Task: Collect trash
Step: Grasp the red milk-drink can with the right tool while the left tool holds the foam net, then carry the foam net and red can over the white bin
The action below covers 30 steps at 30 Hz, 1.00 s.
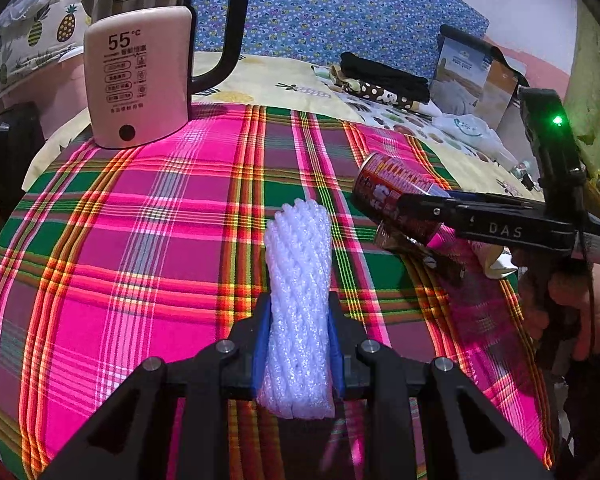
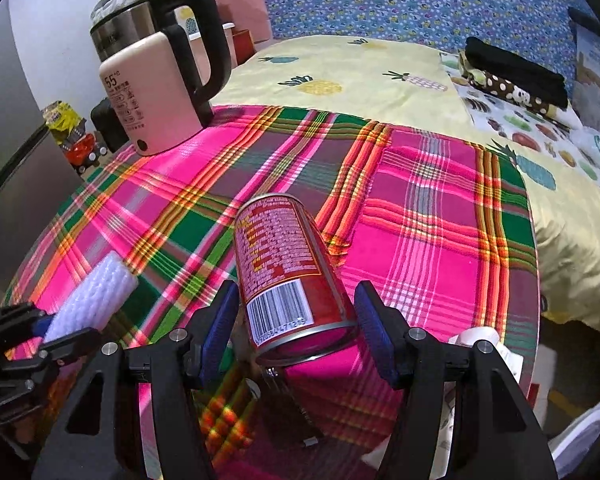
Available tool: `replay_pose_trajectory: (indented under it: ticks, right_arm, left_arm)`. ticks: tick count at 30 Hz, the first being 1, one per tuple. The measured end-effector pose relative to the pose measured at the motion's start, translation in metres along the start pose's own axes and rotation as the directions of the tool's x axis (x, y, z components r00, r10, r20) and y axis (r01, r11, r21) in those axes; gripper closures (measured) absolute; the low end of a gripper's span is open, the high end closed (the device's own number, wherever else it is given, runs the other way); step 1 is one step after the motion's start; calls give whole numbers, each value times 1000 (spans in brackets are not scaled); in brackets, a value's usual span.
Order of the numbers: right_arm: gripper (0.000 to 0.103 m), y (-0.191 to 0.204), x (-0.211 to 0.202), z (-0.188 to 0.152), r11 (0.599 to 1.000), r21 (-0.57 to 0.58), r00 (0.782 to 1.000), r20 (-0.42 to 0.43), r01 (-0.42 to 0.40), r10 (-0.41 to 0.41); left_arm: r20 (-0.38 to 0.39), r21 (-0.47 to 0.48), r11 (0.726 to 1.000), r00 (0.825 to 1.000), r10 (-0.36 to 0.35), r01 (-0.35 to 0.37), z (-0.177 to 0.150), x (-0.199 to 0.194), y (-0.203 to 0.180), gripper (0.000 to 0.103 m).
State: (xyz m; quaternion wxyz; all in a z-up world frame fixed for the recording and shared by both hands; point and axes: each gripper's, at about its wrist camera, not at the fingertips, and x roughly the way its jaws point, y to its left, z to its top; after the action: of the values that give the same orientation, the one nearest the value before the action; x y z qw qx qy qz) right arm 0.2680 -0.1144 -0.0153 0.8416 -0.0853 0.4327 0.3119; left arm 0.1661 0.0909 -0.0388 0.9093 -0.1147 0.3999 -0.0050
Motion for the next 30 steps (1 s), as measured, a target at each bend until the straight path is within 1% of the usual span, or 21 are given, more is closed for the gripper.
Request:
replay_pose_trajectory:
  ticks: [3,9,15,22,30]
  right_arm:
    - [45,7,-6,-2,1000,-4,1000,15,16,-15]
    - [47,12,-11,-6,1000,0,1000,20,8,-8]
    - [48,17,-33,-13,1000,25,998,67,-14,12]
    - [49,30,-55,-39,1000,22,997,77,-8,6]
    - [49,36,-89,-57,998,56,990,139,1,-9]
  left_arm:
    - [5,-2,1000,1000,1,-1,0,-2,0,76]
    - [7,-3,1000,1000,8,-8,-3,-8,1,76]
    - [23,2,1000,1000,12,-12,-5,-20,-2,76]
    - [35,13,1000,999,6,-6,-11,-34,-10,76]
    - [45,25,1000,999,-12,11,-19,-50,-22,76]
